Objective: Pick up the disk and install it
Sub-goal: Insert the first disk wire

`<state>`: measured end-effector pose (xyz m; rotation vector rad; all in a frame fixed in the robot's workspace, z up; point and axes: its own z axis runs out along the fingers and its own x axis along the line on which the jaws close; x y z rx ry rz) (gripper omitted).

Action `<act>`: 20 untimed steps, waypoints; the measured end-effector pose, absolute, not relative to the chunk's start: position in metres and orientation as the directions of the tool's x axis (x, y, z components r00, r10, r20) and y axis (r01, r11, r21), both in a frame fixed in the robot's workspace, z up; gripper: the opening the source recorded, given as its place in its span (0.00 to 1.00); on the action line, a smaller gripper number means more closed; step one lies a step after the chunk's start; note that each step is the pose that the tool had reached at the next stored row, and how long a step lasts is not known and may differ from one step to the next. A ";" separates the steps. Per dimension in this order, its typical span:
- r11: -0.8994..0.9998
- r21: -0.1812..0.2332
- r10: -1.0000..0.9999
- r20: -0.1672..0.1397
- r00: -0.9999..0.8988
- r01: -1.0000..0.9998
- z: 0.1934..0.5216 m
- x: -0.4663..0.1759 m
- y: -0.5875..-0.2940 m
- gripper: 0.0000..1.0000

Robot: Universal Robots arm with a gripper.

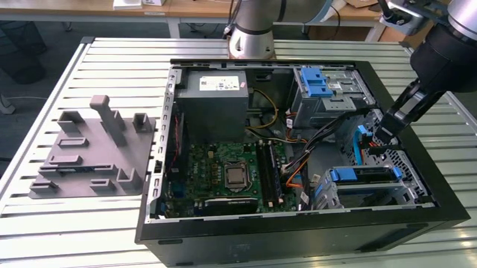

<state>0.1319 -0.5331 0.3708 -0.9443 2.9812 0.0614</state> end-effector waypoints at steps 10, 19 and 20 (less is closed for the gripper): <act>0.814 0.033 -0.579 -0.025 -0.815 -0.579 0.371 0.132 -0.534 0.24; 0.742 0.033 -0.669 -0.025 -0.743 -0.669 0.370 0.132 -0.535 0.24; 0.740 0.033 -0.672 -0.025 -0.740 -0.672 0.370 0.132 -0.536 0.24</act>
